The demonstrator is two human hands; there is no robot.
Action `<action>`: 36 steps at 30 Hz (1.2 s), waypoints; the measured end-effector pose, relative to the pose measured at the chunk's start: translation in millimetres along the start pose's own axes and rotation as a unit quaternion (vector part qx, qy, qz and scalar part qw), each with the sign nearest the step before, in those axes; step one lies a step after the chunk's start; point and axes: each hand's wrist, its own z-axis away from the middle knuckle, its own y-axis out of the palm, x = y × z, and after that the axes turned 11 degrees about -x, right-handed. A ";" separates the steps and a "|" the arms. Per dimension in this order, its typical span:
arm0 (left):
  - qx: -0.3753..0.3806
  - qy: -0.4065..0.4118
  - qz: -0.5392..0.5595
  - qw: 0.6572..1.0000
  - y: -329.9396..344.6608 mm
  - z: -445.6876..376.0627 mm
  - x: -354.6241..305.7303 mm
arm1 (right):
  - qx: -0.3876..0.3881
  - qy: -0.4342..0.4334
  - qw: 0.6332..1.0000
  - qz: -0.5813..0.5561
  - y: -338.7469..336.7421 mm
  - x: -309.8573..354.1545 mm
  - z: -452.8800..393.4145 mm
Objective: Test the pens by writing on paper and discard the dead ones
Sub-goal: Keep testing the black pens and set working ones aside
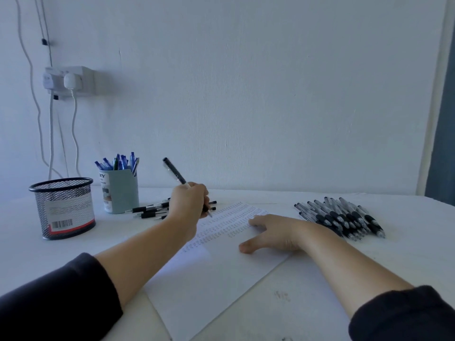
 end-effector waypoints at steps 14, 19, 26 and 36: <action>-0.002 -0.011 0.046 0.999 -3.2 2.1 -1.4 | -0.025 -0.018 0.999 -0.019 -0.7 -1.7 -1.2; 0.002 0.002 0.039 0.999 -3.5 0.5 0.9 | -0.026 -0.020 0.999 -0.017 -0.8 -0.9 -0.7; -0.019 0.012 0.010 1.000 1.4 3.5 2.6 | -0.044 -0.023 0.998 -0.029 -1.5 -0.5 -0.5; 0.022 0.007 0.054 0.998 9.0 11.3 9.2 | -0.133 -0.078 0.978 -0.143 1.4 10.2 -3.1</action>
